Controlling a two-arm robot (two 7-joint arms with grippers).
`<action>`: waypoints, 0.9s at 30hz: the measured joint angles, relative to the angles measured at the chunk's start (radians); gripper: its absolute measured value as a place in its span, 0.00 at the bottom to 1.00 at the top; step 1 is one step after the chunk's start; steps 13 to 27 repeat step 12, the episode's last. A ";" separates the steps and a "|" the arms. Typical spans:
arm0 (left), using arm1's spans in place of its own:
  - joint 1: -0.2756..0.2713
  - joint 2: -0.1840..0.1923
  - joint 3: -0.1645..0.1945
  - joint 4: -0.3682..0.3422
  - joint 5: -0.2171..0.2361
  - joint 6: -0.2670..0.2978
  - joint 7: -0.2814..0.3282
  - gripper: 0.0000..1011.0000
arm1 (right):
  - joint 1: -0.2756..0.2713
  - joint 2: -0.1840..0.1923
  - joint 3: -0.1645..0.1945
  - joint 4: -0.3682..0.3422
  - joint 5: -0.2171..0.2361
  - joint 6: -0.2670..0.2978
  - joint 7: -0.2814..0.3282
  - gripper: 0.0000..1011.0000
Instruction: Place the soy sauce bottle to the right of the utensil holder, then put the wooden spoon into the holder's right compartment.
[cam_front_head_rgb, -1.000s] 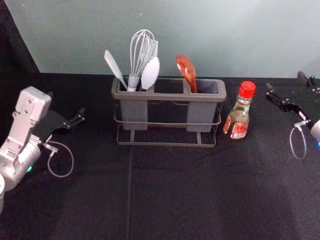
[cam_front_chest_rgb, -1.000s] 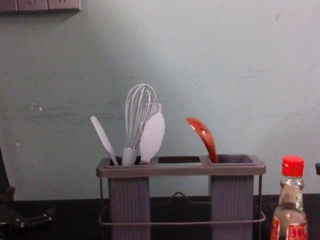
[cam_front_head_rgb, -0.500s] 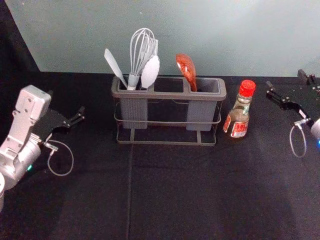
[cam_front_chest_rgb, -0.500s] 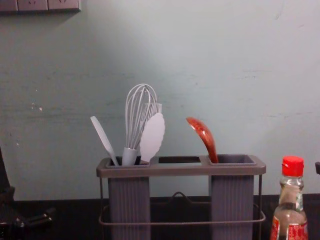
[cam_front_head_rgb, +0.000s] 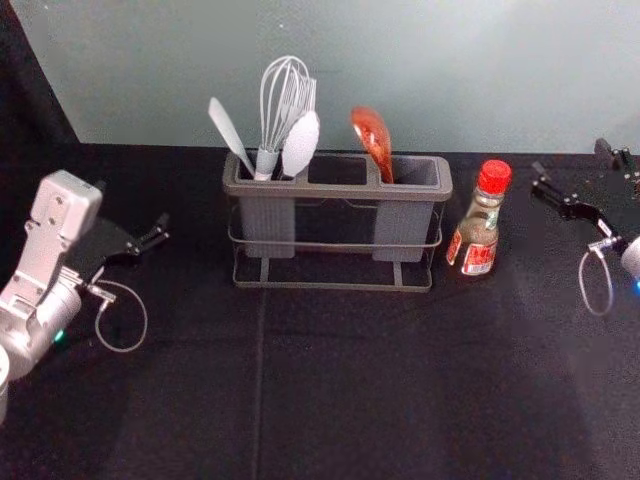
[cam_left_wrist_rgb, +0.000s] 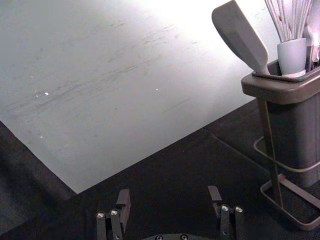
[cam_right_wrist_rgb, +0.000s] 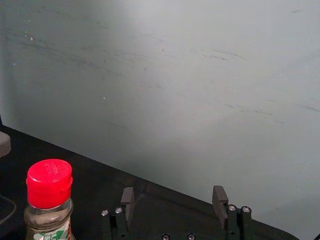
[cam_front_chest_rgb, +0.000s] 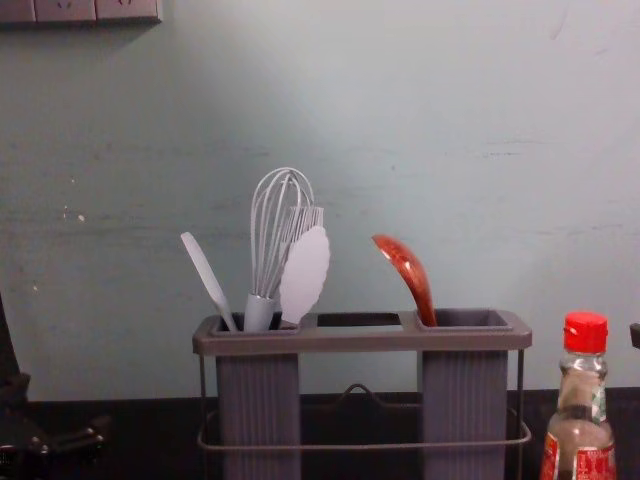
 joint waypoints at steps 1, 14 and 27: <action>0.000 0.000 0.000 0.000 0.000 0.000 0.000 1.00 | 0.000 0.000 0.000 0.000 0.000 0.000 0.000 0.99; 0.000 0.000 0.000 0.000 0.000 0.000 0.000 1.00 | 0.000 0.000 0.000 0.000 0.000 -0.001 0.000 0.99; 0.000 0.000 0.000 0.000 0.000 0.000 0.000 1.00 | 0.000 0.000 0.000 0.000 0.000 -0.001 0.000 0.99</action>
